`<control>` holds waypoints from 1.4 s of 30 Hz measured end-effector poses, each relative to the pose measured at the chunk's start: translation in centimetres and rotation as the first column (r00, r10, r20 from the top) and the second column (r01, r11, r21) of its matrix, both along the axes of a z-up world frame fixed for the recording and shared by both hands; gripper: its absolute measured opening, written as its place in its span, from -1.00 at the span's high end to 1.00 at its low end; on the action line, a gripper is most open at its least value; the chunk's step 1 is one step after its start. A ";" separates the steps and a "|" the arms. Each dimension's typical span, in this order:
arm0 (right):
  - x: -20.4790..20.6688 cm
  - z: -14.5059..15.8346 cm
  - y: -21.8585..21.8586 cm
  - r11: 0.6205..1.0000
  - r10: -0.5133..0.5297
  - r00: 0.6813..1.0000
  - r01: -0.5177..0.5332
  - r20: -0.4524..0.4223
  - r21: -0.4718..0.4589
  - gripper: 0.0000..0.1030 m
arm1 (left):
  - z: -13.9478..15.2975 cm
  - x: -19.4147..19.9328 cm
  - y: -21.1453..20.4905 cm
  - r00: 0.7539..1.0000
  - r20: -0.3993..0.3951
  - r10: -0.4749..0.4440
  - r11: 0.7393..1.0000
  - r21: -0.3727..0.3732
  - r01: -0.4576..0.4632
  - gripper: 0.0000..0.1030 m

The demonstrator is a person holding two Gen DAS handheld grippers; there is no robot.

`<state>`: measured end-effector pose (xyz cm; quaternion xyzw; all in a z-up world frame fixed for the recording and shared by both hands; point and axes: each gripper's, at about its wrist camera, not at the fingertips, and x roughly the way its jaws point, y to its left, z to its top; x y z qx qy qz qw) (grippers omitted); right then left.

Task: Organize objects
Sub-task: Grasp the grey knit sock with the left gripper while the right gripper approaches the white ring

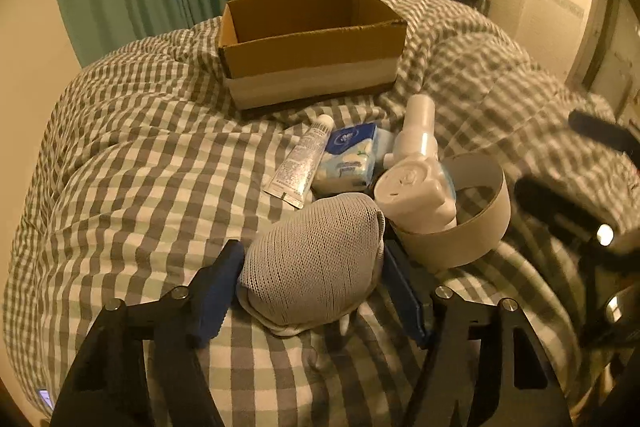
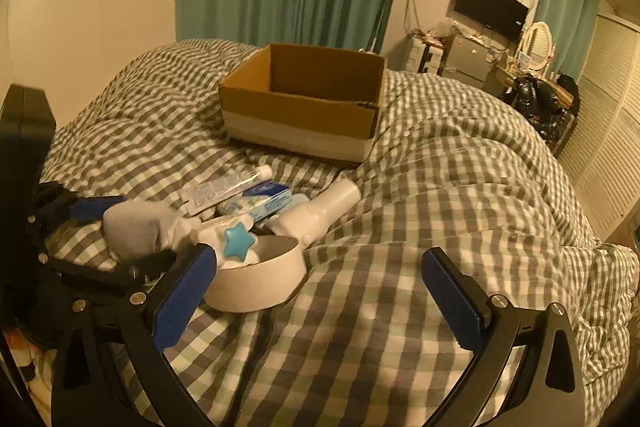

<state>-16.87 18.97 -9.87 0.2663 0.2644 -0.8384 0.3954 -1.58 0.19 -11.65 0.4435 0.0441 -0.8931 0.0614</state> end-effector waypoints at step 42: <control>-0.8 3.8 -2.3 0.990 0.099 0.994 -0.094 0.047 -0.102 -0.18 | 5.1 0.2 -2.8 0.990 -0.118 0.080 0.997 -0.007 -0.081 -0.34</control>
